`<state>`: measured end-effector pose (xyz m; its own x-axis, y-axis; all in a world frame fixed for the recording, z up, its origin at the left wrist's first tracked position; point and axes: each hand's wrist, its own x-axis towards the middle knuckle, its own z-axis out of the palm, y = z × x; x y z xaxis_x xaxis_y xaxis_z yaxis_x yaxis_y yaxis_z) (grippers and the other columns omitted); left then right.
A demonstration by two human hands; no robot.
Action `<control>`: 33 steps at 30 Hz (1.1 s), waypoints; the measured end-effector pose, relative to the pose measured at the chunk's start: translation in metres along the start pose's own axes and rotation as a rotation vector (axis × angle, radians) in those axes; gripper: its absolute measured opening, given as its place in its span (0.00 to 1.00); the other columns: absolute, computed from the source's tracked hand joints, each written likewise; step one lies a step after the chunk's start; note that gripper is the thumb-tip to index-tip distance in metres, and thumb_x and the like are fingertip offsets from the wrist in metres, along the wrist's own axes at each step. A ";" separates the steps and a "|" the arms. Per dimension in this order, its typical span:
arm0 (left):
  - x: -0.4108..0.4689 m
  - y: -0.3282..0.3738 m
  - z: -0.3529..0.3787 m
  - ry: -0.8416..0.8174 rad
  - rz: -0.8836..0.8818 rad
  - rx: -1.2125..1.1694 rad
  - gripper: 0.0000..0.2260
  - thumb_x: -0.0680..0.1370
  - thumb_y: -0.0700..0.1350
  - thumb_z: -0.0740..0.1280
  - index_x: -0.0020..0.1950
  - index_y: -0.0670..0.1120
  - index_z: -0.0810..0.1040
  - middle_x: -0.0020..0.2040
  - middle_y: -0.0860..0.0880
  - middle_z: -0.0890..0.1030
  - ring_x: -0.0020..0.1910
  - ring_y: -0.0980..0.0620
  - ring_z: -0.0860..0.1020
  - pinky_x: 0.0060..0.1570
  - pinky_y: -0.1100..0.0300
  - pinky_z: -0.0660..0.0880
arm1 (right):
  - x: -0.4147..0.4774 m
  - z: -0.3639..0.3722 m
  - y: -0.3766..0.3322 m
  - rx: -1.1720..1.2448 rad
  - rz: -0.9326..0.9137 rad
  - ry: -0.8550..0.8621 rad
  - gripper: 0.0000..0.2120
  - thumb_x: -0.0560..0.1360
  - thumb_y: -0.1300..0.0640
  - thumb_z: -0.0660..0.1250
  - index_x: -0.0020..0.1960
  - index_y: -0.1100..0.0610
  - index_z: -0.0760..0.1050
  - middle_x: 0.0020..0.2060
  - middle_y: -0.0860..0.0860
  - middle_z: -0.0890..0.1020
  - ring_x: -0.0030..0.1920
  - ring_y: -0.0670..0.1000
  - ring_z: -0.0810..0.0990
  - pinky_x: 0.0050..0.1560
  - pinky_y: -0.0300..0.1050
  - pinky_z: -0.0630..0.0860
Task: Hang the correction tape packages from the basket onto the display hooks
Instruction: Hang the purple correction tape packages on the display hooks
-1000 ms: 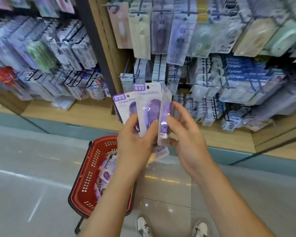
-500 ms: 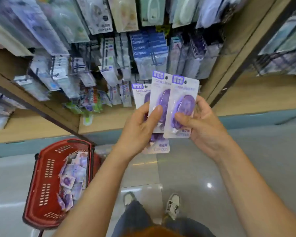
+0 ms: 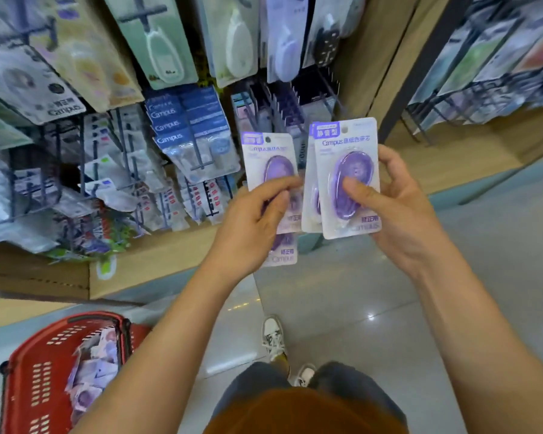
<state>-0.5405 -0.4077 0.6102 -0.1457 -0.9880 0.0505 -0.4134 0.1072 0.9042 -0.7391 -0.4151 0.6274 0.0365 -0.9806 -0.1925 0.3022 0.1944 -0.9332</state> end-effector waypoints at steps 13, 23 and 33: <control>0.076 0.065 0.007 0.014 0.063 -0.577 0.35 0.76 0.38 0.66 0.79 0.48 0.53 0.63 0.52 0.80 0.59 0.54 0.80 0.56 0.57 0.78 | 0.063 -0.013 -0.054 -0.221 -0.366 -0.069 0.18 0.75 0.64 0.67 0.62 0.50 0.73 0.59 0.49 0.81 0.57 0.48 0.80 0.60 0.47 0.77; 0.101 0.163 0.026 0.345 0.216 -0.655 0.21 0.73 0.44 0.70 0.65 0.49 0.71 0.53 0.44 0.85 0.48 0.48 0.84 0.43 0.56 0.80 | 0.070 -0.047 -0.155 -0.255 -0.480 -0.397 0.24 0.69 0.58 0.73 0.62 0.43 0.75 0.62 0.48 0.80 0.61 0.51 0.79 0.64 0.52 0.76; 0.134 0.256 -0.017 0.370 0.599 -0.592 0.15 0.74 0.40 0.70 0.57 0.47 0.69 0.44 0.55 0.84 0.42 0.55 0.81 0.43 0.55 0.78 | 0.088 -0.013 -0.230 -0.394 -0.948 -0.086 0.25 0.69 0.67 0.67 0.58 0.43 0.75 0.54 0.37 0.79 0.58 0.46 0.78 0.64 0.48 0.74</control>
<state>-0.6509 -0.5147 0.8555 0.1521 -0.7692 0.6207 0.1811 0.6390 0.7476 -0.8178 -0.5460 0.8214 0.0184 -0.7306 0.6826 -0.0907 -0.6811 -0.7265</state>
